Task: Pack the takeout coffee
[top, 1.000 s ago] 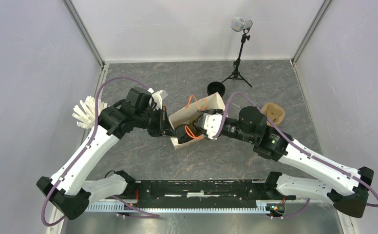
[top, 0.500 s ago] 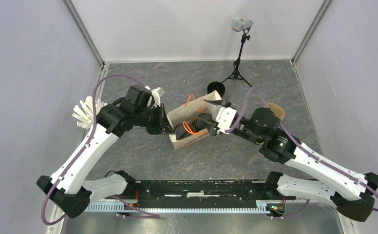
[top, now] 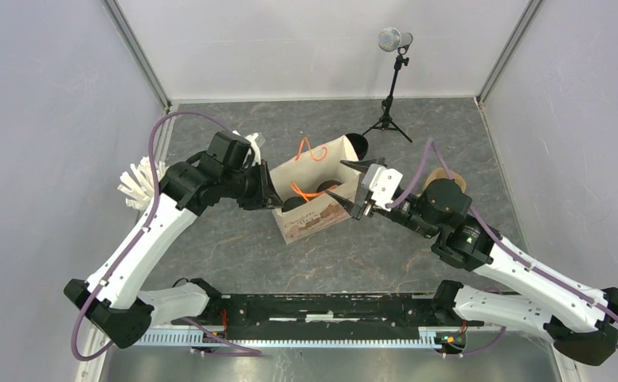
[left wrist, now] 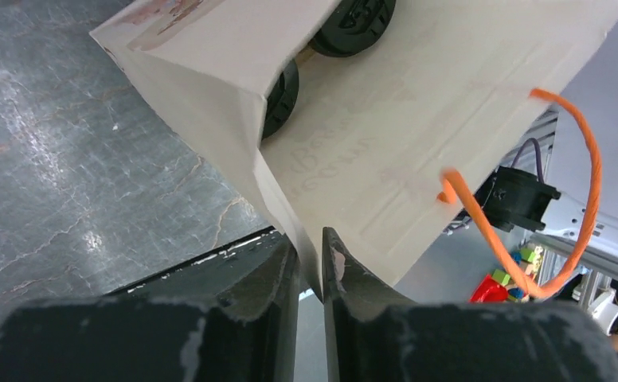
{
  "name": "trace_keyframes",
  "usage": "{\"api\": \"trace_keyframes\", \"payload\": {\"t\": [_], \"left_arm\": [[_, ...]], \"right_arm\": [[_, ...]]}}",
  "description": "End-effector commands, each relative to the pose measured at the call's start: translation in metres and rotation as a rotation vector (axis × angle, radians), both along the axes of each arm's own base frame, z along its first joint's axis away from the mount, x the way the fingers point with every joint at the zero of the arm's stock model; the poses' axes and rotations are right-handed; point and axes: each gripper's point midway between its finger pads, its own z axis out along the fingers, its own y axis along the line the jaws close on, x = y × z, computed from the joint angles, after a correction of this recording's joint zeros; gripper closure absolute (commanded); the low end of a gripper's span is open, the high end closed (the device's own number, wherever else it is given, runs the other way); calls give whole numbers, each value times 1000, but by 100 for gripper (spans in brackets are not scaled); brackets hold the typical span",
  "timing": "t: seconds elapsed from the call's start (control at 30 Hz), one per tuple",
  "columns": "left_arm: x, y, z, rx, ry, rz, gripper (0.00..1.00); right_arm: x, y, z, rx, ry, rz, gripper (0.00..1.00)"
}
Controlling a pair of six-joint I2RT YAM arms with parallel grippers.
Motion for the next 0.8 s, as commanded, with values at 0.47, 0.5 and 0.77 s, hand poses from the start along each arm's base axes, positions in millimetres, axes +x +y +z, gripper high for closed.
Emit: {"api": "trace_keyframes", "payload": {"t": [0.47,0.5,0.77], "left_arm": [[64,41,71,183,-375,153,0],[66,40,79,179,-395,149,0],[52,90,120,314,-523,229,0]], "right_arm": [[17,-65,-6,87,203,-309,14],[19,-67,-7,95,232,-334,11],[22,-67,-27,134,456,-415,2]]}}
